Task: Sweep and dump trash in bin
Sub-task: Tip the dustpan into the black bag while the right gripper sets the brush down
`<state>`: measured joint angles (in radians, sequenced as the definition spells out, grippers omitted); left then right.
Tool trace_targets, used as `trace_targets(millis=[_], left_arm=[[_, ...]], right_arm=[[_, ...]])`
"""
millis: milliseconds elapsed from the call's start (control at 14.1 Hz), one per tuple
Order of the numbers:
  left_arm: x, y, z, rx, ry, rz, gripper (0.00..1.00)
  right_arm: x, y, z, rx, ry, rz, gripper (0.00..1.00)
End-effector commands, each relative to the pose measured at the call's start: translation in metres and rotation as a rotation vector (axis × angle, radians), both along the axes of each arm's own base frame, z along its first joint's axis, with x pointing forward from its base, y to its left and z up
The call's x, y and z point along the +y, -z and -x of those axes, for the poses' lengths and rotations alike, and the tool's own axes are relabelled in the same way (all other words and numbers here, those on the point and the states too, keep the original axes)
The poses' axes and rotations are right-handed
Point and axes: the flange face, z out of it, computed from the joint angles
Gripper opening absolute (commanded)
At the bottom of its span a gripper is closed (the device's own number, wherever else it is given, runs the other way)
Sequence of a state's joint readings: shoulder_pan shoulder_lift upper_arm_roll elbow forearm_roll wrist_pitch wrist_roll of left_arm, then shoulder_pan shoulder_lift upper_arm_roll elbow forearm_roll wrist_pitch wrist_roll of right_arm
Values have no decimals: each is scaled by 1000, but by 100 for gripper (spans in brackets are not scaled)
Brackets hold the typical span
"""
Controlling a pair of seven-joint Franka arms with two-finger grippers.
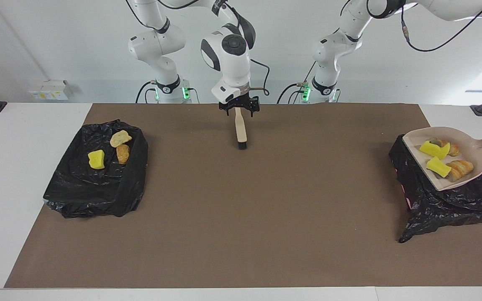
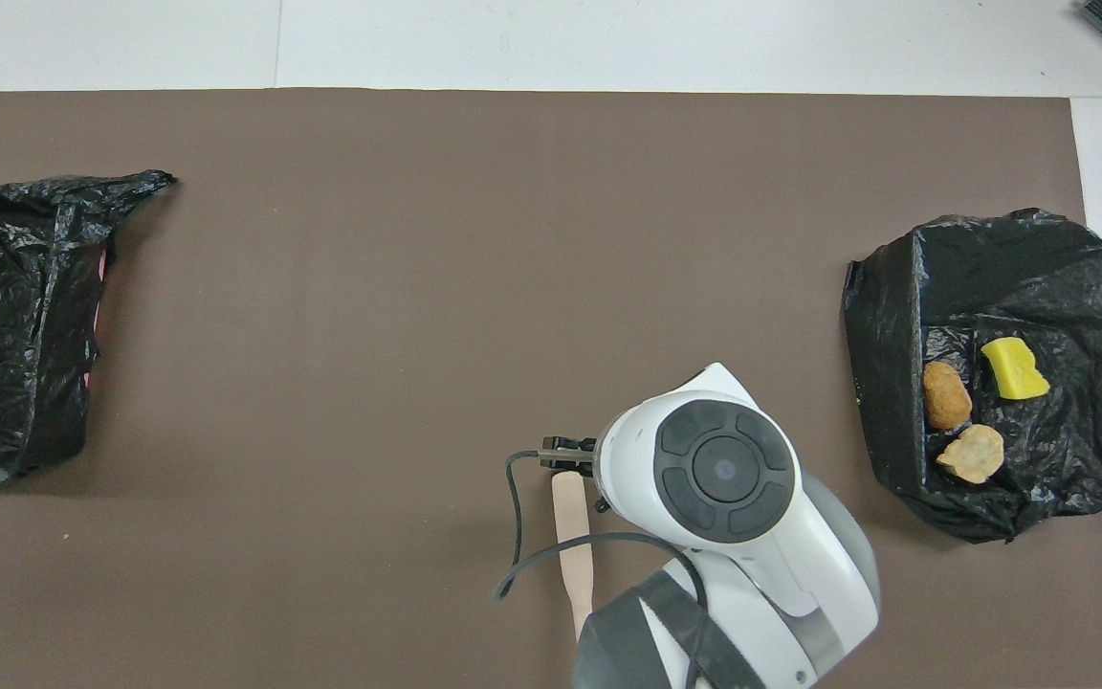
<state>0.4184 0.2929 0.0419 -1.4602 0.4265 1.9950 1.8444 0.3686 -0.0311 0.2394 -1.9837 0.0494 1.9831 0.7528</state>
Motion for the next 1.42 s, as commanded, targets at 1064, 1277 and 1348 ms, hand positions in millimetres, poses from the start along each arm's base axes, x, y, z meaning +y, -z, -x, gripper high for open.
trace_targets(millis=[1064,1277,1348], left_arm=[[-129,-53,17,28,-61,-625,0],[-154,-52,14,50,-56,-628,0],[-165,-53,12,49,-51,-625,0]], right_arm=[[-311,-179,-73,-23,-75,55,100],[-337,-184,-60,-4,-45,39,100],[-337,-182,-55,5,-45,39,100]])
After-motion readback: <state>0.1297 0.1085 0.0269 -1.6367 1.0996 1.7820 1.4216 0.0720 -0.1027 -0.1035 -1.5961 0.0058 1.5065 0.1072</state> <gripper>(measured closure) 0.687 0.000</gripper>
